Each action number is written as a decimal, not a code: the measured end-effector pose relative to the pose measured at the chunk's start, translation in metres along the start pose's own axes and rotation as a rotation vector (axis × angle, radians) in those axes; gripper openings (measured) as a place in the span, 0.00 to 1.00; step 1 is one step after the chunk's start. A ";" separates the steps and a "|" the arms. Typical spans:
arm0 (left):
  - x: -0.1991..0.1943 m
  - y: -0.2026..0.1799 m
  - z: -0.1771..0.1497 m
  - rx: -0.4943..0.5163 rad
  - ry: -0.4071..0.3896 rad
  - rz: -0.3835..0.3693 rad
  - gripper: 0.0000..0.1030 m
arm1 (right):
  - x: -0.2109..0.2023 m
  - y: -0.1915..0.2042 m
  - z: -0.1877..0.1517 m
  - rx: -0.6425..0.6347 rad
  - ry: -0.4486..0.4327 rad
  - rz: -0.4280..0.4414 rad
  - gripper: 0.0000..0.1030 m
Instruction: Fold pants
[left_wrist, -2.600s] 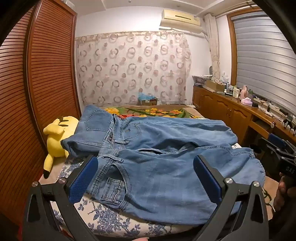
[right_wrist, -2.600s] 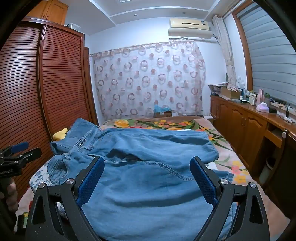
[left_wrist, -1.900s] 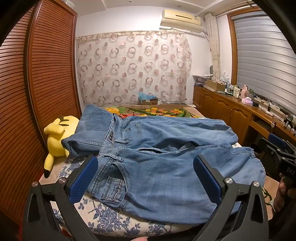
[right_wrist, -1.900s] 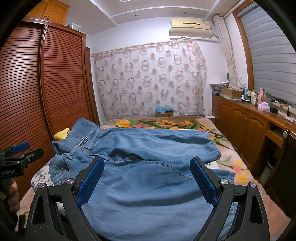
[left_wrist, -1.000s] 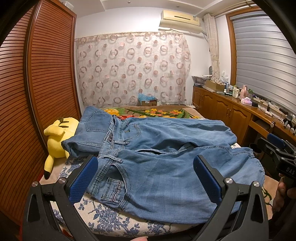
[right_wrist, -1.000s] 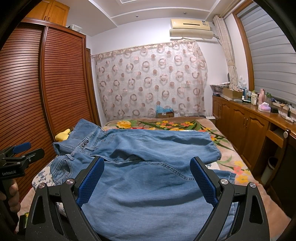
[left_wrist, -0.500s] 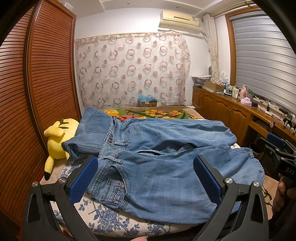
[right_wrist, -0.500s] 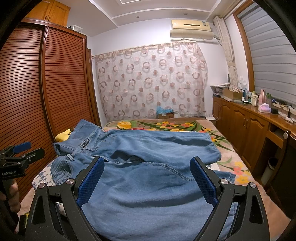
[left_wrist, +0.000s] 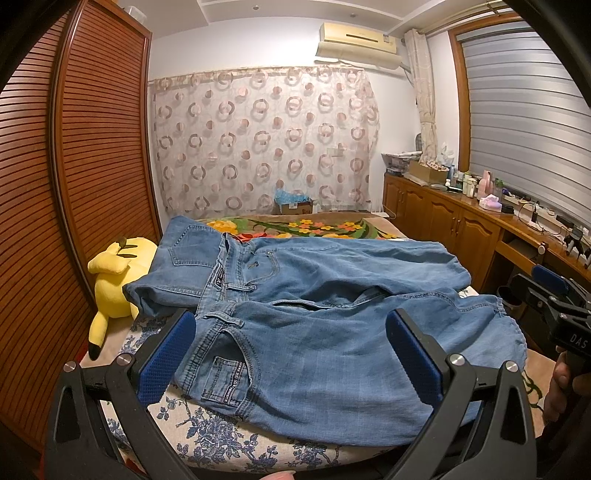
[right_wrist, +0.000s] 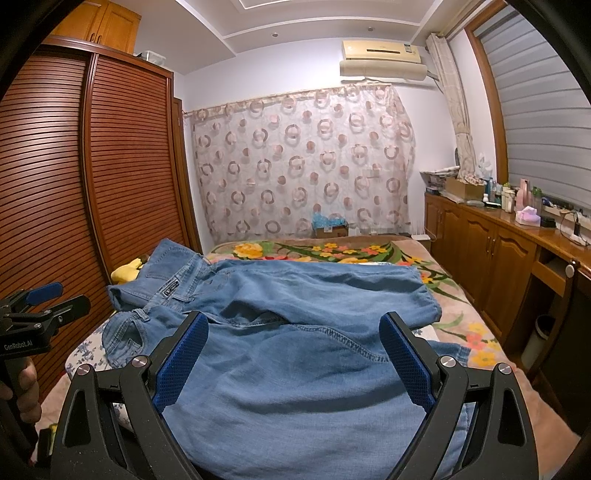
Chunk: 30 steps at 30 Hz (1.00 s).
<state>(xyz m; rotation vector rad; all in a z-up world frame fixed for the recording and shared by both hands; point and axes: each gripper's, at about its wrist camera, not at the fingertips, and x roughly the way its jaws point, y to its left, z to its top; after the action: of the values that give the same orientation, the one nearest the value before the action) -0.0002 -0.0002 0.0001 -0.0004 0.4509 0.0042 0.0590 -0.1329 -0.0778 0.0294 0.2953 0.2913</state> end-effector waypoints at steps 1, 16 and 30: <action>0.000 0.000 0.000 0.000 0.000 0.001 1.00 | 0.000 0.000 0.000 0.000 -0.001 0.001 0.92; 0.009 0.001 0.001 0.010 0.040 -0.009 1.00 | 0.004 -0.003 -0.004 0.001 0.014 0.002 0.92; 0.038 0.010 -0.017 0.019 0.119 -0.043 1.00 | 0.010 -0.011 -0.005 0.010 0.071 -0.005 0.92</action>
<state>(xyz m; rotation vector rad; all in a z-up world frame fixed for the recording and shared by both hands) 0.0265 0.0101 -0.0314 0.0087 0.5701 -0.0428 0.0696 -0.1403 -0.0865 0.0286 0.3674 0.2865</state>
